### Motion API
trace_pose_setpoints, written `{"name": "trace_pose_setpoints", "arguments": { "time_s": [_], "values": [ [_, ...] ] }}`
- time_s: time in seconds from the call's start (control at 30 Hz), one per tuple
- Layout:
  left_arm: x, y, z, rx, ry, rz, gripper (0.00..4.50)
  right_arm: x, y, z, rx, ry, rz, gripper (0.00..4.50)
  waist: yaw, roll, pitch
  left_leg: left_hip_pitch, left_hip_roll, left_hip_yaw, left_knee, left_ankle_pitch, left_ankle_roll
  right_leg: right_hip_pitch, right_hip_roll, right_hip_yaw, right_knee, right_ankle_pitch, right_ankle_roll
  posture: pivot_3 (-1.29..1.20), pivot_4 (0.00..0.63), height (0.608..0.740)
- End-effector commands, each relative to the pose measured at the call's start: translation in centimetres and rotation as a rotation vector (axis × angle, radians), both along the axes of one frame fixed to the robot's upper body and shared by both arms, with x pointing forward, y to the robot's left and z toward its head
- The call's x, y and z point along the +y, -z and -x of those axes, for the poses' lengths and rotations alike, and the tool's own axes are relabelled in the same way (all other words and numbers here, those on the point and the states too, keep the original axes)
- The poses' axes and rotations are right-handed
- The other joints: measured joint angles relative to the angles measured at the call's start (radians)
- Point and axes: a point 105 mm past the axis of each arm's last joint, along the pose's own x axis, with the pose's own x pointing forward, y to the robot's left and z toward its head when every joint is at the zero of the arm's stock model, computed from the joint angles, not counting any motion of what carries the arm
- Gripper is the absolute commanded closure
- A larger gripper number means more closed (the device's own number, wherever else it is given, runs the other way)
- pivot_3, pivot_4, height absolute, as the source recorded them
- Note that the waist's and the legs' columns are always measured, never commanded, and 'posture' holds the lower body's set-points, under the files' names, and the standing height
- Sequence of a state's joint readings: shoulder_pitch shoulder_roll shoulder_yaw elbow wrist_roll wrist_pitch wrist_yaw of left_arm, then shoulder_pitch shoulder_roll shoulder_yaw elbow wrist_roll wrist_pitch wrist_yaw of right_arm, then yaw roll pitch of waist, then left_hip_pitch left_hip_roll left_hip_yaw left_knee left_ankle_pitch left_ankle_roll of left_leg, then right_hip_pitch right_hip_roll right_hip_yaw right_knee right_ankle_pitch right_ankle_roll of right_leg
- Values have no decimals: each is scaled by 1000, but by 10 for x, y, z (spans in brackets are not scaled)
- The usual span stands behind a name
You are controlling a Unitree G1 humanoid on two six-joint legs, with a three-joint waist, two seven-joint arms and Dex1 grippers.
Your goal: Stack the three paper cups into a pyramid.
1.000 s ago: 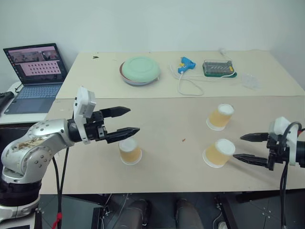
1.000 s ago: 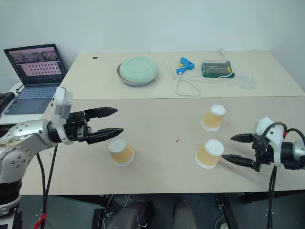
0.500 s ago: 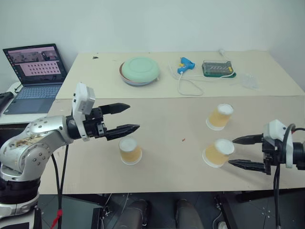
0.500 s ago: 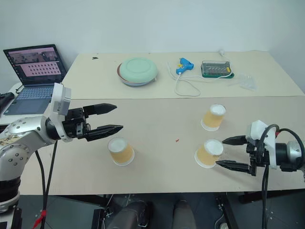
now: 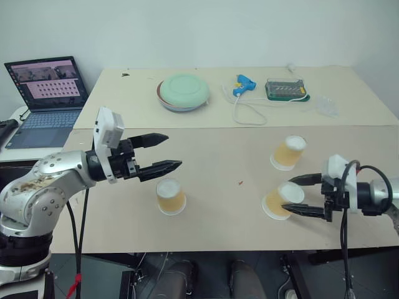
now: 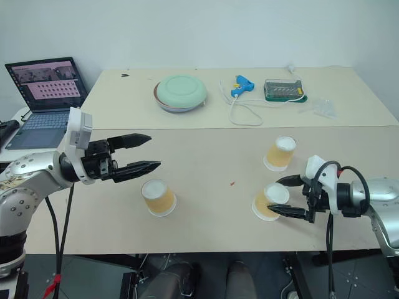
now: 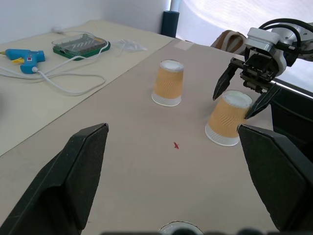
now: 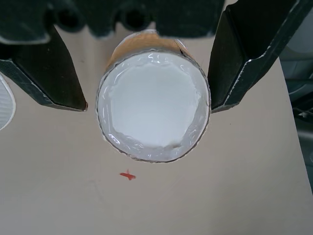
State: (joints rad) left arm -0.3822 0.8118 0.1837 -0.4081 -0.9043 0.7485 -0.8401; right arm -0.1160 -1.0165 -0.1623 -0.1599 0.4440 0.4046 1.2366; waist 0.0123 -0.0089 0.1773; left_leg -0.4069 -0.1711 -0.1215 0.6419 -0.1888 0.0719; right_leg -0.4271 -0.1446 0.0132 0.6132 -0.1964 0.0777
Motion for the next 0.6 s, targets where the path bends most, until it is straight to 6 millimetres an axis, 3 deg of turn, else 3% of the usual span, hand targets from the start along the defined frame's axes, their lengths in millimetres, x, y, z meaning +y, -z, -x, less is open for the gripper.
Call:
{"name": "trace_pose_setpoints", "arguments": {
  "time_s": [0.03,0.13,0.17,0.33,0.5,0.6],
  "values": [
    [3,-11,4,-46,-10,-7,0,4,-9,-4,-44,-18,0,700,0,0,0,0,0,0,0,0,0,0,0,0,0,1,-2,0,150,740],
    [4,-11,3,-44,-13,-5,0,5,-9,-5,-51,-21,4,1835,0,0,0,0,0,0,0,0,0,0,0,0,0,2,-3,0,150,740],
    [5,-11,3,-44,-16,-7,0,6,-10,-6,-55,-19,0,1914,0,0,0,0,0,0,0,0,0,0,1,0,0,2,-3,0,150,740],
    [12,-9,0,-41,-53,-15,0,22,-27,-12,-115,-49,-62,1922,-4,0,0,0,1,0,0,0,0,0,1,0,0,2,-3,0,150,740],
    [14,-9,-2,-40,-62,-11,0,60,-56,-25,-178,-165,-144,1922,-6,0,0,0,4,2,0,0,-1,-1,4,1,-1,3,-1,0,150,740],
    [15,-8,-3,-39,-64,-13,0,82,-63,-31,-190,-244,-167,1922,-6,-1,1,0,6,2,0,1,-1,-1,7,1,-2,3,-1,0,150,740]
  ]
}}
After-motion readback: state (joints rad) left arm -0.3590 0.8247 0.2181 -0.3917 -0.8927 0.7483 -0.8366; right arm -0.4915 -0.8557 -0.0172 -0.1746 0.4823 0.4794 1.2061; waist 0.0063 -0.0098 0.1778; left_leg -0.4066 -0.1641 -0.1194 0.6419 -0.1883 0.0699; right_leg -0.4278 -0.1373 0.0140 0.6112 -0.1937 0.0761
